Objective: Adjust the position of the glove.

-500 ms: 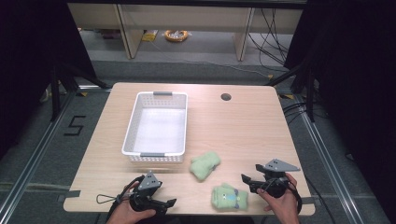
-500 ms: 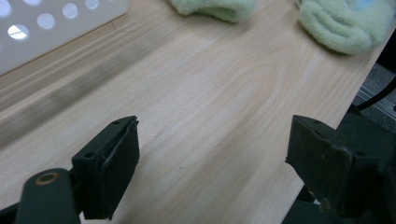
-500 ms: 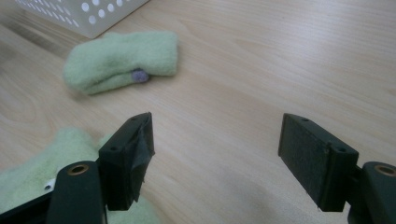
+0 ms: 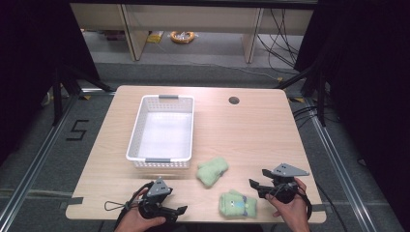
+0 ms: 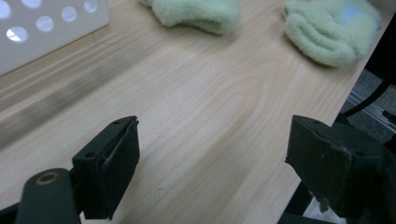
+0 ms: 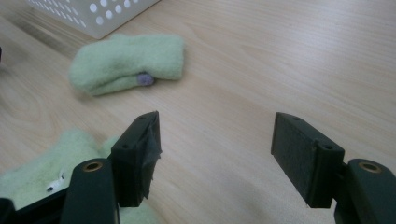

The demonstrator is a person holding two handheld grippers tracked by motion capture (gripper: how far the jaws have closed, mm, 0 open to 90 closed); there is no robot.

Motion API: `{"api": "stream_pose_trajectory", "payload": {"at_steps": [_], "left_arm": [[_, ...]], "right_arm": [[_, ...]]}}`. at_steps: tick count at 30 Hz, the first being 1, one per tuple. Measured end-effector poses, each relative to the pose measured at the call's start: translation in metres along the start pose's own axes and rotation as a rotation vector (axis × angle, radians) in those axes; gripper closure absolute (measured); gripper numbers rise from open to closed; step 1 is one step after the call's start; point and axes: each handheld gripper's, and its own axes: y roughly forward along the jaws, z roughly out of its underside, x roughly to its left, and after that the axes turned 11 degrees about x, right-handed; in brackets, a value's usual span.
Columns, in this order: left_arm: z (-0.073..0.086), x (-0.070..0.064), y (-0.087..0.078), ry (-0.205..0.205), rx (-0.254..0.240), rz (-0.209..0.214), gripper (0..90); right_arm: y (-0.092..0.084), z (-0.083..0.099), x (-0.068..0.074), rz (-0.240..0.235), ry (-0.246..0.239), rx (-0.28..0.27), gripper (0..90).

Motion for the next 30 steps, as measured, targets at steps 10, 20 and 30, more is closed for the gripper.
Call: {"api": "stream_pose_trajectory", "payload": {"at_steps": [10, 20, 30], "left_arm": [[-0.014, -0.009, 0.011, -0.021, -0.036, 0.029, 17.7], [-0.031, -0.009, 0.016, 0.020, -0.038, 0.012, 19.8], [-0.053, -0.006, 0.027, 0.020, -0.038, -0.002, 25.8]], "right_arm": [[0.003, -0.015, 0.005, -0.024, -0.034, 0.003, 36.0], [0.013, -0.029, 0.010, -0.055, -0.051, 0.021, 42.5], [0.037, -0.057, 0.012, -0.054, -0.139, 0.037, 51.2]]}}
